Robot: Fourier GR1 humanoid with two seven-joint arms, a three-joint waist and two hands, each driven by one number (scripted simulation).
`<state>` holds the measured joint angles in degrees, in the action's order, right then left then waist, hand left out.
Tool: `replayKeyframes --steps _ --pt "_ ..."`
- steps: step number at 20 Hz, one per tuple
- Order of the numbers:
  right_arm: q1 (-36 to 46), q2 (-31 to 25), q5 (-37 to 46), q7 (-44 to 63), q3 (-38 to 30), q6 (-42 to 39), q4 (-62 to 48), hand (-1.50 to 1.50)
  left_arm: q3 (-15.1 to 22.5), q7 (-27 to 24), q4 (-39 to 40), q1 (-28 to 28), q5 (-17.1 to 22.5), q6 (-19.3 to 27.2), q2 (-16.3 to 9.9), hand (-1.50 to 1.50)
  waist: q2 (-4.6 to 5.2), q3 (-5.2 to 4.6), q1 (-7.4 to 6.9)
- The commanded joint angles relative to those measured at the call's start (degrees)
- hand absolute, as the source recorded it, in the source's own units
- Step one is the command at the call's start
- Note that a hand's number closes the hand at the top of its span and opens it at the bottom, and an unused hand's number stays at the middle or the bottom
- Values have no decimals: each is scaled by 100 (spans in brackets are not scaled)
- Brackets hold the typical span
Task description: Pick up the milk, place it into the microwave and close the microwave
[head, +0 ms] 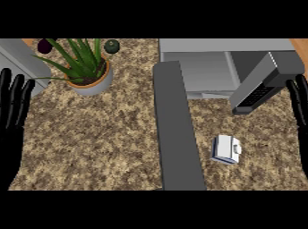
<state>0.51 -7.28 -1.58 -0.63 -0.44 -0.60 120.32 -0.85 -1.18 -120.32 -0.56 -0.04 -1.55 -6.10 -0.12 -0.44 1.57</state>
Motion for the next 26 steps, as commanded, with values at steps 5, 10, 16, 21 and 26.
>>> replayKeyframes --steps 5,10,16,21,26 --pt "-804 707 1270 66 1581 1047 715 -150 152 111 -93 180 -392 191 163 -150 -3 43 -143" --pt "-506 722 384 475 2530 936 296 -150 58 534 -194 739 543 59 450 -150 -2 42 -219" --pt "-678 726 954 709 3399 1620 495 -150 248 -176 -446 1692 523 -102 602 -150 0 42 -185" --pt "-1179 680 1243 231 3141 1770 459 -150 58 -364 -181 1803 660 -333 601 -150 3 43 -158" --pt "-952 726 1411 42 2887 2142 -107 -150 -83 -321 -427 2036 831 -524 504 -150 8 44 -174"
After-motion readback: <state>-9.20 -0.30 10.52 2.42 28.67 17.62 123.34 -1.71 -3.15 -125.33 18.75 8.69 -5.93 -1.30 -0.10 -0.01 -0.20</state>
